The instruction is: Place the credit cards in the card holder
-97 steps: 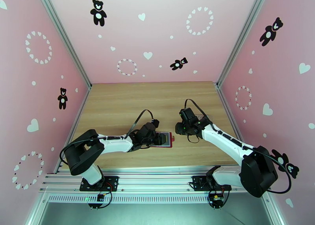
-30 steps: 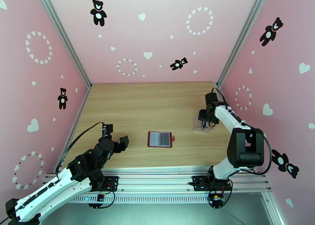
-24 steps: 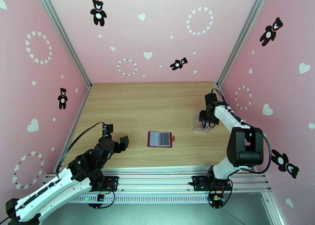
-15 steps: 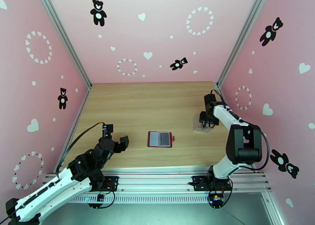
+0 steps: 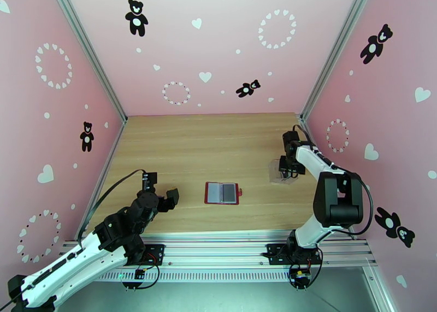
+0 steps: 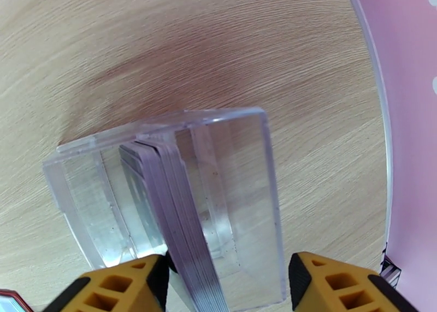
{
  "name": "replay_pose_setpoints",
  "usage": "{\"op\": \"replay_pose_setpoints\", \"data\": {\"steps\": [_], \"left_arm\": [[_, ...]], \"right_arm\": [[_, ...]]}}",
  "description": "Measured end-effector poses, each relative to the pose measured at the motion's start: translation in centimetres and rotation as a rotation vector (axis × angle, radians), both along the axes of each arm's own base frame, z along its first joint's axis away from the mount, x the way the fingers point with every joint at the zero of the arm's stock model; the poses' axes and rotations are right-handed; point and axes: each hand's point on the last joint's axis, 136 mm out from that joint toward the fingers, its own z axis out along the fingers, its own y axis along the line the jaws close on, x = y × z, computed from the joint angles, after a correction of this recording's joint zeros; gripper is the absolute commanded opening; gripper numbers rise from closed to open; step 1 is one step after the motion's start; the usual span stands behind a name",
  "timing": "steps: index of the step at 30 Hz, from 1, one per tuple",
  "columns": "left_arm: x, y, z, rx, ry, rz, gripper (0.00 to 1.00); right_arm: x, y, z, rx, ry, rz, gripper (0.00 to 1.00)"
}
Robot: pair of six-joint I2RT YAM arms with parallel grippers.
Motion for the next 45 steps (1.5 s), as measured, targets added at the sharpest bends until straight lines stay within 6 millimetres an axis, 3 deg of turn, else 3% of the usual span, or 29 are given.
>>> {"op": "replay_pose_setpoints", "data": {"steps": [7,11,23,26,30,35,38,41,45], "left_arm": [[0.0,0.0,0.0,0.0,0.0,0.0,0.95],[0.0,0.0,0.0,0.0,0.0,0.0,0.95],[0.0,0.0,0.0,0.0,0.0,0.001,0.95],[0.0,0.0,0.0,0.0,0.0,0.001,0.95],[0.0,0.0,0.0,0.0,0.0,0.001,0.95],[0.0,0.0,0.0,0.0,0.0,0.001,0.95],[-0.1,-0.3,0.0,-0.008,0.005,-0.012,0.96],[-0.2,-1.5,-0.2,-0.048,0.016,-0.063,0.96],[-0.6,-4.7,-1.4,-0.12,0.081,-0.178,0.94]], "right_arm": [[0.0,-0.3,0.5,0.002,-0.019,-0.018,0.58],[0.0,-0.2,0.4,0.007,-0.019,-0.019,0.5],[0.1,0.4,0.3,0.042,-0.019,-0.003,0.11],[0.2,0.8,0.5,0.066,-0.03,0.003,0.06],[0.2,1.4,1.6,0.1,-0.066,0.012,0.0],[0.0,2.3,4.0,0.146,-0.13,0.03,0.0],[-0.1,3.3,5.7,0.178,-0.18,0.056,0.0],[-0.1,5.6,7.6,0.249,-0.242,0.113,0.0],[-0.6,12.2,9.5,0.446,-0.341,0.259,0.0]]}}
